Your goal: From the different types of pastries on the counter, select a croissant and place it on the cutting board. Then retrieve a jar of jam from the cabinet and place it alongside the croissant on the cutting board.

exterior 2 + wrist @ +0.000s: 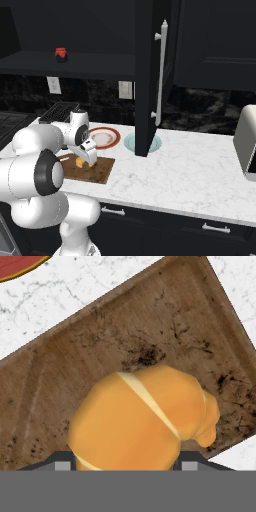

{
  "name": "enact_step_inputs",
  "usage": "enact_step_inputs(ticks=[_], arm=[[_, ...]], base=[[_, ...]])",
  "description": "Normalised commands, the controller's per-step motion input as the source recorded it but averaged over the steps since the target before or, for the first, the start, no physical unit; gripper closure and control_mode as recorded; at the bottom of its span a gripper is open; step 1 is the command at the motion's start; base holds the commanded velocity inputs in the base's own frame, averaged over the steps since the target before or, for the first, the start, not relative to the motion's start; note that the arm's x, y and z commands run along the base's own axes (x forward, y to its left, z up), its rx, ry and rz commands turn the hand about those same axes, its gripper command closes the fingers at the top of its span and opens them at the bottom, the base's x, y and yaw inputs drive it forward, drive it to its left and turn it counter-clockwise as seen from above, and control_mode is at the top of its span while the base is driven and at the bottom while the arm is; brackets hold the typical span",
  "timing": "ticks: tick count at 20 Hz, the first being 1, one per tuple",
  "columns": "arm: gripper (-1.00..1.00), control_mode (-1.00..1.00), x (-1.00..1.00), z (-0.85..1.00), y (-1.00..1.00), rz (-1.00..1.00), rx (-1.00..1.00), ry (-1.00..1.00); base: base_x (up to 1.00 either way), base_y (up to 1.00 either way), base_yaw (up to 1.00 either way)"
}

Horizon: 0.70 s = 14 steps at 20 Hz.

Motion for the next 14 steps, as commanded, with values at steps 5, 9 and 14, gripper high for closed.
enact_step_inputs(ticks=[5, 9, 14], arm=[[1.0, -1.0, 0.08, 0.0, 0.0, 0.0, 0.0, 0.0], [1.0, -1.0, 0.16, -0.13, 0.0, 0.0, 0.0, 0.03], [1.0, -1.0, 0.07, -0.25, 0.0, 0.0, 0.0, 0.05]], base=[[0.0, 0.0, 0.0], [0.0, 0.0, 0.0], [0.0, 0.0, 0.0]])
